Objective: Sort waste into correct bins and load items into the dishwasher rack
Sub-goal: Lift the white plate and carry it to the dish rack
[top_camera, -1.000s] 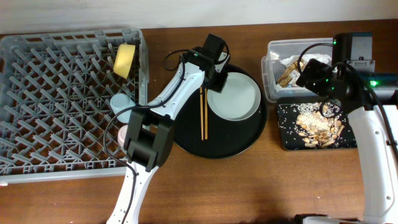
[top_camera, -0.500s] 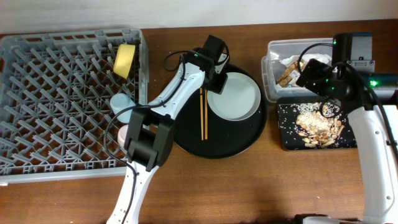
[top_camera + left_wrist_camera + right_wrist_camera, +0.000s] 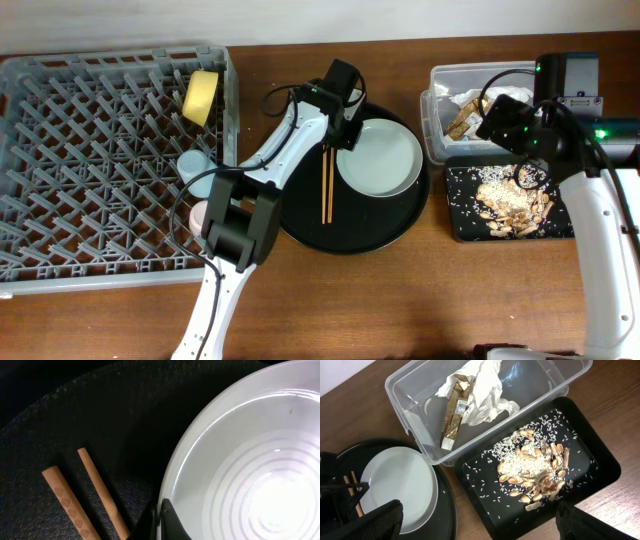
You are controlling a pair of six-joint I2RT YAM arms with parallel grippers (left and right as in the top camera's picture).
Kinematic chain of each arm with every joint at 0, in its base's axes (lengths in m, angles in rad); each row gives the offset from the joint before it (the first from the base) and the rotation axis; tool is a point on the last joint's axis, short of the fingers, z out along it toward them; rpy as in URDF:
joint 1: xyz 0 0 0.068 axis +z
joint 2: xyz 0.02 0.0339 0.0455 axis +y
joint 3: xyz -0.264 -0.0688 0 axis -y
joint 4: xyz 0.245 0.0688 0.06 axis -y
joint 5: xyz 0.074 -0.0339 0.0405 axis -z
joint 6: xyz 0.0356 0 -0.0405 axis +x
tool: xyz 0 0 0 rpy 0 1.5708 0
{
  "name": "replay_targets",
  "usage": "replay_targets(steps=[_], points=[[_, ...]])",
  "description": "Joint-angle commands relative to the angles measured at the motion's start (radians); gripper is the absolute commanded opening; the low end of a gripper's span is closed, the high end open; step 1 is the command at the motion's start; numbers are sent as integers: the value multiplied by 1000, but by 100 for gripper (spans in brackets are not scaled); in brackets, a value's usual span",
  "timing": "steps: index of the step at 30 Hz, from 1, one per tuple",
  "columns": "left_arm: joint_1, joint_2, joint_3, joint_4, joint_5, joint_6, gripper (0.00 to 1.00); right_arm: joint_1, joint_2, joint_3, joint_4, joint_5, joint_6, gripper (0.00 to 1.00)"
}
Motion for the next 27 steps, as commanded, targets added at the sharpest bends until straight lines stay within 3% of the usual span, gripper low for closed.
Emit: replay_targets(steps=[1,6,13,15,17,22,27], points=[[6,24,79,-74,-5,-14,1,-4,5,8,0,19,11,98],[37,24,326,-243,-45,-13,1,-4,5,8,0,19,11,98],[128,24,686,-423,-250,-13,1,-4,5,8,0,20,11,98],[157,24,780,-472,-373,-13,1,-4,5,8,0,19,11,98],[185,24,873,-515,-585,-13,1,-4,5,8,0,19,11,98],[217,14,921,-555,-1003,-14,0,-4,5,8,0,20,11,98],[230,14,920,-557,-1238,0,0,-4,5,8,0,19,11,99]])
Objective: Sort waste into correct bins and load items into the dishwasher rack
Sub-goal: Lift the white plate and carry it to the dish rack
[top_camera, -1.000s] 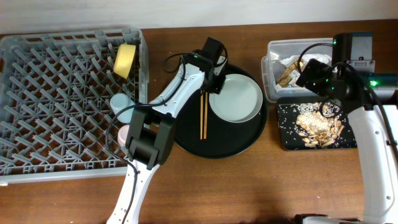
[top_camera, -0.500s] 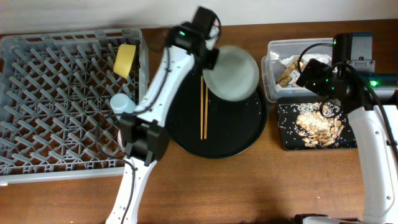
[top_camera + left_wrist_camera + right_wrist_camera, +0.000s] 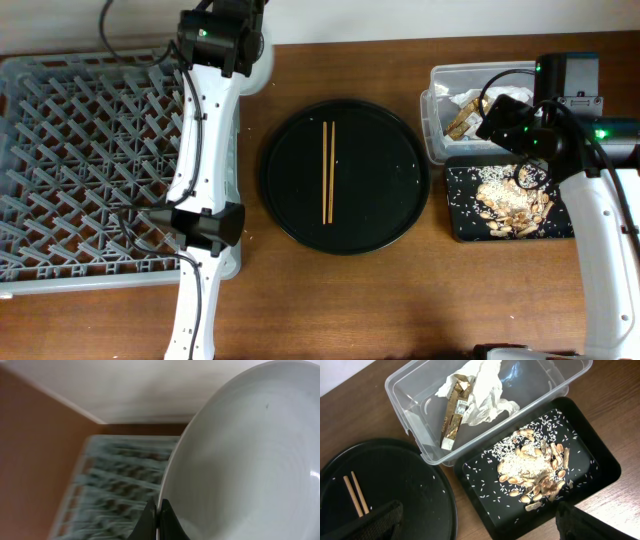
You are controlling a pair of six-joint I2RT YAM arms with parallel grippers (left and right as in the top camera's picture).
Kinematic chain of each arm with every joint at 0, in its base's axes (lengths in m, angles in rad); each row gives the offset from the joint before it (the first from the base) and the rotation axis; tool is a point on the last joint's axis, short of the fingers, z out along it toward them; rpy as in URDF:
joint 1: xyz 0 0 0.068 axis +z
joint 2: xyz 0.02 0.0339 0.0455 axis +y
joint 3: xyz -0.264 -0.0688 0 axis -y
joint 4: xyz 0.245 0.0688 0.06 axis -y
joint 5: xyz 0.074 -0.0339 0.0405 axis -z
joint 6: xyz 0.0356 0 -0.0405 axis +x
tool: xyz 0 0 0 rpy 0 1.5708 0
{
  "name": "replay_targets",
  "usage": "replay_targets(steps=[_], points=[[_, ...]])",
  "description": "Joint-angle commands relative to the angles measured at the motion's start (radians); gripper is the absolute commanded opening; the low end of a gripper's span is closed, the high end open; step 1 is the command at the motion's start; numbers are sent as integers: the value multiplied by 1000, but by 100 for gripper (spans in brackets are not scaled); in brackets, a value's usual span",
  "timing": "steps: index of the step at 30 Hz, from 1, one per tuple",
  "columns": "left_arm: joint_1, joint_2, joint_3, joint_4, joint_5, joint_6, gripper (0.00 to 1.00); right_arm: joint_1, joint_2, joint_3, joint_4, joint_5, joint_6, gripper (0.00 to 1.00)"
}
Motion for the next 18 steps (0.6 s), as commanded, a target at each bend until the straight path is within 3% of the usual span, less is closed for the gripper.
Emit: replay_targets(steps=[1,8,18], points=[[7,-12,9,-17,-325,21,0,-4,5,8,0,19,11,98],[14,-108,8,-190,-357,19,0,-4,5,8,0,19,11,99],[244,-338,5,-127,-227,20,0,-4,5,8,0,19,11,98]])
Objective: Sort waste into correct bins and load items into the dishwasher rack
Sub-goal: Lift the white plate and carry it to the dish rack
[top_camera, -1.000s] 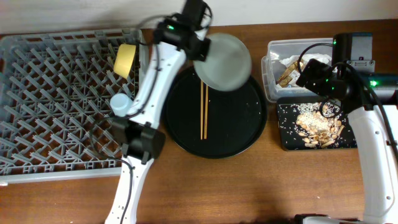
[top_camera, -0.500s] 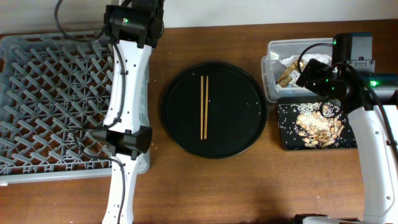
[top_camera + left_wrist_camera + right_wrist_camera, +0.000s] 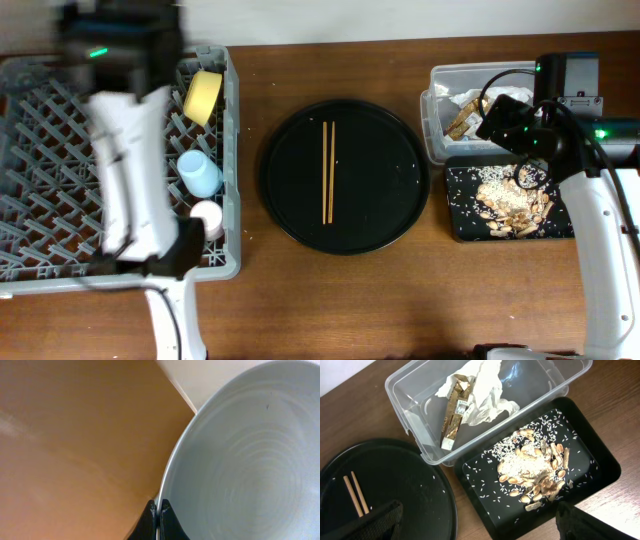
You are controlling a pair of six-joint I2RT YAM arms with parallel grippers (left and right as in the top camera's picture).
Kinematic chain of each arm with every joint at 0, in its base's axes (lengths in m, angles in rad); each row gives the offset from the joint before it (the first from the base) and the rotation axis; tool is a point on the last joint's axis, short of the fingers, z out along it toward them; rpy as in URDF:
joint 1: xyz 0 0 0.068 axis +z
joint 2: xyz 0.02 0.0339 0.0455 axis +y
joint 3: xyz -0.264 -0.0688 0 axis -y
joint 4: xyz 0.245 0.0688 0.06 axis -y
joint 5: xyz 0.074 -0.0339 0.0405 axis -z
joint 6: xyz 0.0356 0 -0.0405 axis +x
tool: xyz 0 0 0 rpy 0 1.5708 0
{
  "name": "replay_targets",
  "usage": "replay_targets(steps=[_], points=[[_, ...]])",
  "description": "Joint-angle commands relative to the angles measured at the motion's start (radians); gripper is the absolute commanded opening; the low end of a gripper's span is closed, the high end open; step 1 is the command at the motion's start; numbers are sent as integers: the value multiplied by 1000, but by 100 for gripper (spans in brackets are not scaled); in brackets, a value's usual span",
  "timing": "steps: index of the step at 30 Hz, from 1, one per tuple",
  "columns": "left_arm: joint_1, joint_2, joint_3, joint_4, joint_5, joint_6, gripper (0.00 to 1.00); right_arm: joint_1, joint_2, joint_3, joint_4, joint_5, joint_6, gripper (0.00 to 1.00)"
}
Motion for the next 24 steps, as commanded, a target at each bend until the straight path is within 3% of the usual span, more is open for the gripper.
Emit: replay_targets(steps=[1,6,15,24], points=[[117,-42,4,23,44,1,0,-4,5,8,0,19,12,98],[214,0,-88,86,114,6,0,-4,5,8,0,20,12,98],[212,101,-275,330,105,31,0,-4,5,8,0,19,12,98],[166,104,-425,658,105,225,0,-4,5,8,0,19,12,98]])
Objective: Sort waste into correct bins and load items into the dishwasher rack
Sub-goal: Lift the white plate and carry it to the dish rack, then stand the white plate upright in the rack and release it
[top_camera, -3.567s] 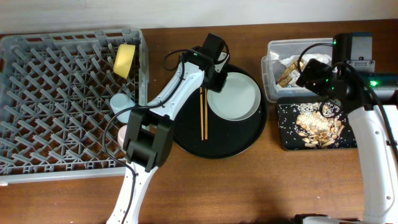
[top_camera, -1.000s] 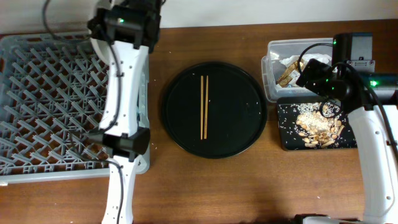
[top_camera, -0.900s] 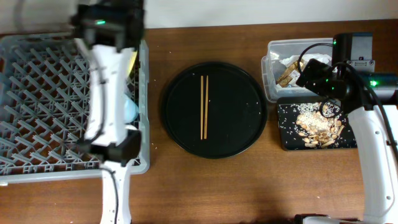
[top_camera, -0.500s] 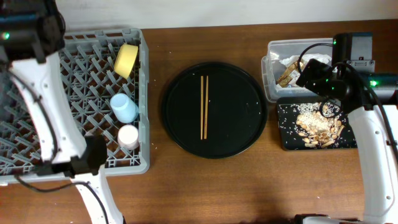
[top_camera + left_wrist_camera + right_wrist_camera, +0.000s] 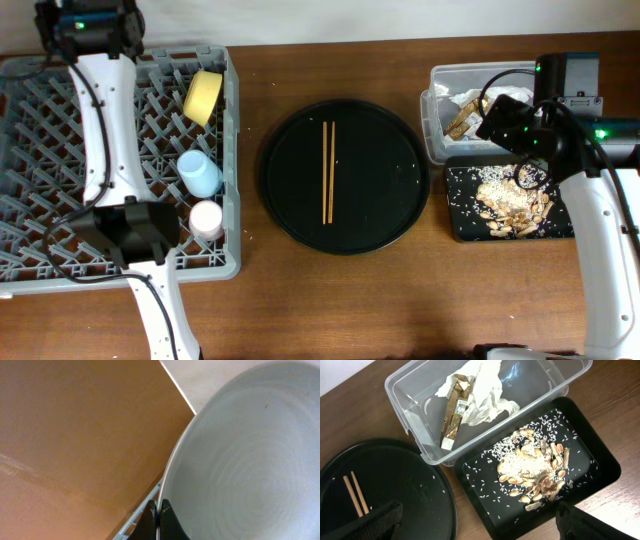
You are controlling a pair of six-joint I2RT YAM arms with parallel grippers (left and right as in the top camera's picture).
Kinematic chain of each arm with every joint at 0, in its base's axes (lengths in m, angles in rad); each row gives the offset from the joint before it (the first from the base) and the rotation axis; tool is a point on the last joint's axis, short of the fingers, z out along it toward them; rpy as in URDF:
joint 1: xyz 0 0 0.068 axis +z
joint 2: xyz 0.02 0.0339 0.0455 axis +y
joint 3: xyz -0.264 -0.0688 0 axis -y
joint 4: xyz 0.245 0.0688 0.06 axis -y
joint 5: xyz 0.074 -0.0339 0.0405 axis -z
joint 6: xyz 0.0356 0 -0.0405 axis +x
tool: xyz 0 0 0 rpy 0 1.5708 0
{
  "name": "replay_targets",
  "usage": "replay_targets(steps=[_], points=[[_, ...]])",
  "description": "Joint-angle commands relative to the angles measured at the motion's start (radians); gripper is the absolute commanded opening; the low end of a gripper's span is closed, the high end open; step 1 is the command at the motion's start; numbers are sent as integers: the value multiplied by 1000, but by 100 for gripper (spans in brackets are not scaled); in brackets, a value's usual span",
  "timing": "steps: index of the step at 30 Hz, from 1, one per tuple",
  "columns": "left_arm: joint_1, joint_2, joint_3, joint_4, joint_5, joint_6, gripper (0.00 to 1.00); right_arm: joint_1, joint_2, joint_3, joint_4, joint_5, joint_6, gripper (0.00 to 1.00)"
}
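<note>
My left gripper (image 5: pixel 159 508) is shut on the rim of a white plate (image 5: pixel 240 460), which fills the right of the left wrist view. In the overhead view that arm reaches over the back left corner of the grey dishwasher rack (image 5: pixel 60 150), and the plate is hidden under the wrist. Two wooden chopsticks (image 5: pixel 327 170) lie on the round black tray (image 5: pixel 385 215). My right gripper (image 5: pixel 475 527) hangs open and empty over the black bin (image 5: pixel 540 475) of rice and shells.
A yellow cup (image 5: pixel 202 96), a blue cup (image 5: pixel 198 172) and a pink cup (image 5: pixel 206 218) sit along the rack's right side. A clear bin (image 5: pixel 447 80) with paper and wrappers stands behind the black bin at the right.
My left arm, blurred over the rack's back left, now stands still at that corner with the plate still gripped. A strip of the rack's edge now shows beside its fingers. The right arm has not moved.
My left gripper was shut on the plate's rim while the plate lay on the black tray beside the chopsticks. Then the plate was off the tray, held near the rack's back right corner. After that it was over the rack's back left, where it is now.
</note>
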Motion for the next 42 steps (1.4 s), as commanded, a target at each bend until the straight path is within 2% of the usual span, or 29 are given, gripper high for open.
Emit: replay_targets(steps=[1,4,8,10,13,42], points=[[-40,-7,-44,74,-11,129,0,-4,5,8,0,20,12,98],[-71,-7,-74,76,-29,135,0,-4,5,8,0,20,12,98],[-112,-6,-138,77,-193,129,0,-4,5,8,0,20,12,99],[-123,-6,-169,76,-235,100,0,-4,5,8,0,20,12,99],[-135,-6,-225,76,-312,-8,0,-4,5,8,0,20,12,99],[-177,-5,-393,77,-242,-28,0,-4,5,8,0,20,12,98]])
